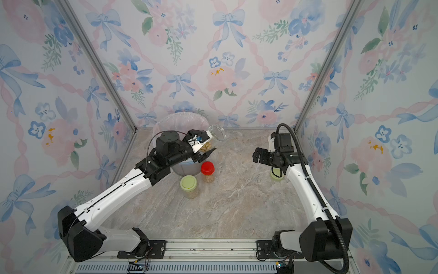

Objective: Empty moldy peanuts from jars
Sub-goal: Pour the moldy peanuts from the jar into the trash bin.

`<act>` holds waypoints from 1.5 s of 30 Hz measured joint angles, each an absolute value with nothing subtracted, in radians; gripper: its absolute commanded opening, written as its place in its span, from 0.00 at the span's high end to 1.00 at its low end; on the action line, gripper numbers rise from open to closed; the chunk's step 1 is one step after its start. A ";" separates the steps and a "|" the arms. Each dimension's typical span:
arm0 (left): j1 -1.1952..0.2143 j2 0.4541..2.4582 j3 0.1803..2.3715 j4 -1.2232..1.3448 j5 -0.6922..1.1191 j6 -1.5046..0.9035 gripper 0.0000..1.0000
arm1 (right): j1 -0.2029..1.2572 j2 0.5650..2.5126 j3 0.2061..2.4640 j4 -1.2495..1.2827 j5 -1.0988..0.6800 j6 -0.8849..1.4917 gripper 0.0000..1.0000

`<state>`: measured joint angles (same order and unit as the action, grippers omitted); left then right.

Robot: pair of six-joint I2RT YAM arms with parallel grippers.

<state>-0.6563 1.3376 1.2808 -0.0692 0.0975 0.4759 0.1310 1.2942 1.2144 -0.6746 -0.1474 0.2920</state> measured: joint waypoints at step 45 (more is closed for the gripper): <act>-0.372 1.357 1.496 -0.434 -0.543 0.900 0.97 | 0.244 1.356 1.120 -0.442 -0.166 0.190 0.02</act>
